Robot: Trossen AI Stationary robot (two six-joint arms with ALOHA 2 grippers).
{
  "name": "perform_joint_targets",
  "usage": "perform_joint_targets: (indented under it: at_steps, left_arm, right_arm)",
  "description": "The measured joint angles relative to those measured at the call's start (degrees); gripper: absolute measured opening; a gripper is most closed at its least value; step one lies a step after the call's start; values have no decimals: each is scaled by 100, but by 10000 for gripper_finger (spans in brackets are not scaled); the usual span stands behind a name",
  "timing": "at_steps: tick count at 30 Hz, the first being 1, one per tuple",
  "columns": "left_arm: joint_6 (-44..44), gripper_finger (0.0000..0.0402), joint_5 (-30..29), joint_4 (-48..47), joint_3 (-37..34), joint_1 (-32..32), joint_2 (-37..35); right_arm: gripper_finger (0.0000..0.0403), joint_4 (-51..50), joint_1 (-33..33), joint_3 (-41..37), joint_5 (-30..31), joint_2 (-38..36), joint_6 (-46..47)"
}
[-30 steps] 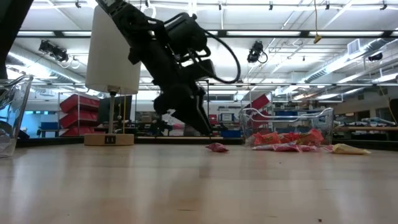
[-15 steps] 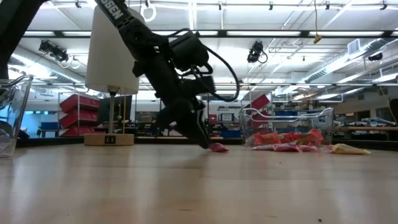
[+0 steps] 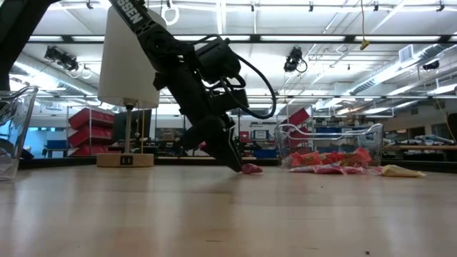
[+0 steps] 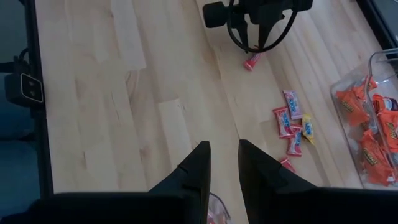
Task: Sort candy
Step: Put the red candy into the bottom right transparent bin
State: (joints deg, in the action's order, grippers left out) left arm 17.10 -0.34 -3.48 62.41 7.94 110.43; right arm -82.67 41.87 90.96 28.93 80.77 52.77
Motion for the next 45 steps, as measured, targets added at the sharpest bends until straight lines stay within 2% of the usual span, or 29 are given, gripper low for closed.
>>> perform_joint_targets:
  at_steps: [5,12,19,22,27,32,38,45]
  left_arm:
    - [-147,91,-2,-5,4,4,52]
    - [-258,8,156,-14,31,4,214]
    - [-276,2,171,207,-4,-157,127]
    - [-276,1,514,614,-13,-262,49]
    - [-339,1,1485,1484,-6,-318,-25]
    - [-885,0,2237,2448,-5,-400,-26]
    - [-1513,0,2540,3513,-4,-540,-26]
    - [-1748,0,2733,4016,-4,-747,-29]
  right_arm:
    - [68,25,0,0,0,0,0]
    - [68,36,0,0,0,0,0]
    - [68,53,0,0,76,21,-39]
    - [68,68,0,-2,166,106,-198]
    - [68,221,-11,-168,317,326,-576]
    - [68,354,-47,-221,665,697,-896]
    - [71,965,-250,-225,947,1195,-1427]
    - [105,1440,-664,-225,706,1386,-1753]
